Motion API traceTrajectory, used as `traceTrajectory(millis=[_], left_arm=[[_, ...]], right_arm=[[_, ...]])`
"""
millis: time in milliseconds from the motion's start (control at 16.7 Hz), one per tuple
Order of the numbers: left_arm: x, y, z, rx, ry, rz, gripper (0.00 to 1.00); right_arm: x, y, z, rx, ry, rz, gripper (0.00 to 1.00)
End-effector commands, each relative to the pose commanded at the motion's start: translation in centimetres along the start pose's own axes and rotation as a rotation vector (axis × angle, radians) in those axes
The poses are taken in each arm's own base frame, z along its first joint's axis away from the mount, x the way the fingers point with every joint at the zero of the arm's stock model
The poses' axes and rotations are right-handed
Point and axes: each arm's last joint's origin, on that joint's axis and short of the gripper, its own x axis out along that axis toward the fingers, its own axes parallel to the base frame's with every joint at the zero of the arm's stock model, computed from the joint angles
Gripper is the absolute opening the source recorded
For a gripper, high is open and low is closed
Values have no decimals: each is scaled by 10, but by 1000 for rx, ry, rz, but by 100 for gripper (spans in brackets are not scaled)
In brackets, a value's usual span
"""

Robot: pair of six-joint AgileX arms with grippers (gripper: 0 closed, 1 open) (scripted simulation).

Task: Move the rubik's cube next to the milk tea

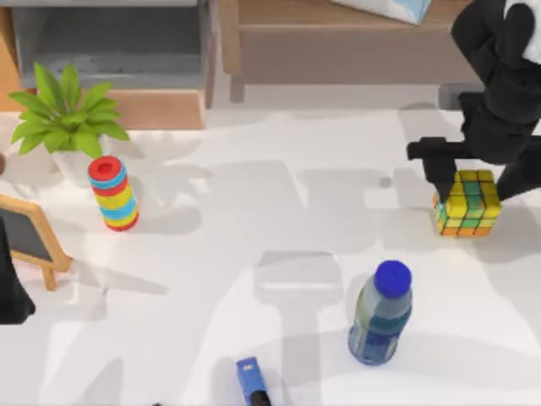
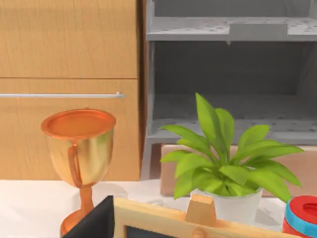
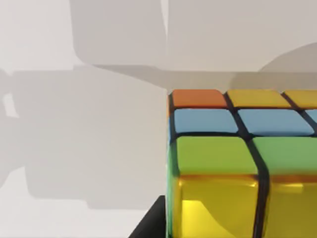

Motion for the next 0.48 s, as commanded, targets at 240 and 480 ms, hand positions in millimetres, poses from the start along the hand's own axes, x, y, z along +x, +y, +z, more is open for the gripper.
traceTrajectory(millis=[240, 480], left_arm=[[0, 0, 0, 0, 0, 0, 100], [0, 0, 0, 0, 0, 0, 100]], right_arm=[[0, 0, 0, 0, 0, 0, 60], [0, 0, 0, 0, 0, 0, 90]])
